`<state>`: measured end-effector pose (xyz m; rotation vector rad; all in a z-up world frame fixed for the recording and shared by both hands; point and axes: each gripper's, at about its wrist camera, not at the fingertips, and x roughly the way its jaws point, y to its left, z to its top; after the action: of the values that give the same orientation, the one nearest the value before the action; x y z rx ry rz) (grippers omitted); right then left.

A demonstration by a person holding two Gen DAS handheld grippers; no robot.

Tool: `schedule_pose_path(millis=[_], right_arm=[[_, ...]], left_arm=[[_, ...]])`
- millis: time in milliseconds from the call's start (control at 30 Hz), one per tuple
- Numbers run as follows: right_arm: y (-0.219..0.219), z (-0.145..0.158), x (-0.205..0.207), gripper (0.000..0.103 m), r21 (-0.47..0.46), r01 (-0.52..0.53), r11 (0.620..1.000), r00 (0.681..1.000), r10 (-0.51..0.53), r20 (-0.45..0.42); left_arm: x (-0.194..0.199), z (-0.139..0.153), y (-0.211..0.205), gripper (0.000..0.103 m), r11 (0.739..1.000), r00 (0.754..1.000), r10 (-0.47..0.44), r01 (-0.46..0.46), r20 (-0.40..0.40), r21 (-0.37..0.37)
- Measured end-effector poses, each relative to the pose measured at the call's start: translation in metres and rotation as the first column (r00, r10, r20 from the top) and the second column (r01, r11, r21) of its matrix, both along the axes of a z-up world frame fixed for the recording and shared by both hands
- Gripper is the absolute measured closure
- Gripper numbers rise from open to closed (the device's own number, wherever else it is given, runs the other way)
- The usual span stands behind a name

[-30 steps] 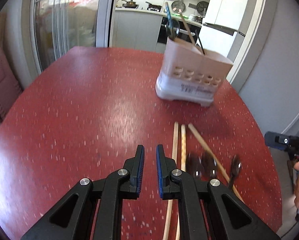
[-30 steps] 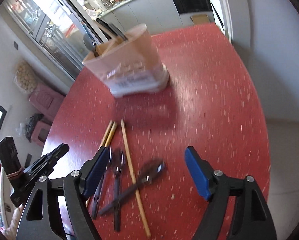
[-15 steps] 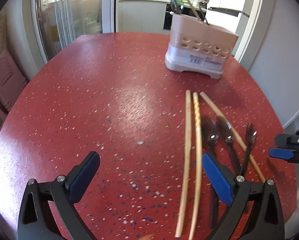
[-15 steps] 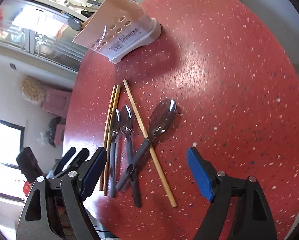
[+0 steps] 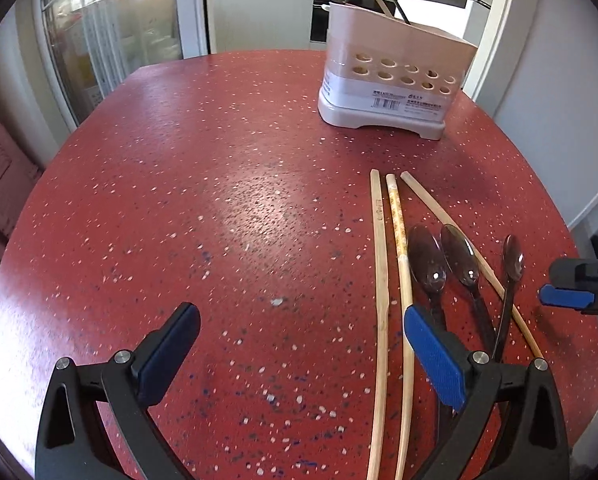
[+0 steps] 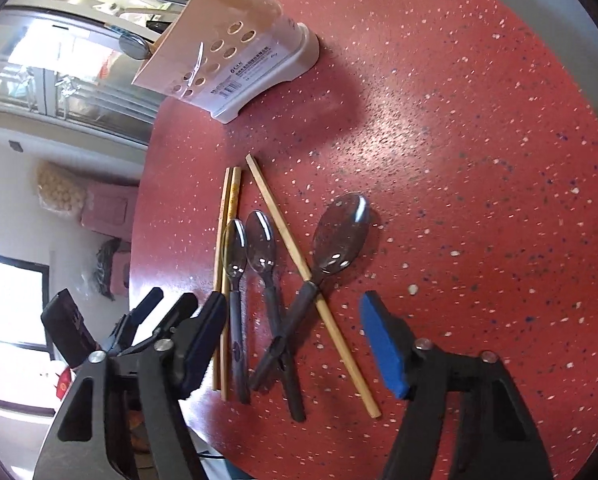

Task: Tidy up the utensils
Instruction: 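Close the right gripper on the large clear spoon while the left gripper approaches the chopsticks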

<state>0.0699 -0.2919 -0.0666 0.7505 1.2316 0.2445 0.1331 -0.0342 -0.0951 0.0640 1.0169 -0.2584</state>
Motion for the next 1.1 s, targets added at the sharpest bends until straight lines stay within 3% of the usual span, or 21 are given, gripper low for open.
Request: schedule_pose_path(millis=[133,467,733,933,1100], right_arm=[[0.005,-0.006,0.005,0.047,0.019,0.017,1.0,0.999,-0.017,-0.035],[0.01,-0.019,0.017,0.059,0.007,0.06,0.998,0.995,-0.059,-0.083],[0.021,-0.016,0.027,0.074,-0.078,0.047,0.996,0.994,-0.055,-0.092],[0.035,-0.011,0.039,0.09,-0.199,-0.003,0.98,0.994,-0.019,-0.108],[0.033,-0.013,0.036,0.093,-0.17,0.003,0.985,0.995,-0.02,-0.099]], left_arm=[[0.021,-0.001,-0.006,0.0,1.0,1.0,-0.022,0.022,-0.018,-0.005],[0.027,0.002,-0.005,0.0,0.997,0.996,-0.075,0.074,-0.049,-0.006],[0.038,0.0,-0.013,0.0,0.995,0.993,-0.1,0.101,-0.06,0.02],[0.041,0.004,-0.019,0.004,0.988,0.988,-0.139,0.143,-0.067,0.064],[0.045,0.006,-0.026,0.007,0.983,0.983,-0.163,0.169,-0.088,0.07]])
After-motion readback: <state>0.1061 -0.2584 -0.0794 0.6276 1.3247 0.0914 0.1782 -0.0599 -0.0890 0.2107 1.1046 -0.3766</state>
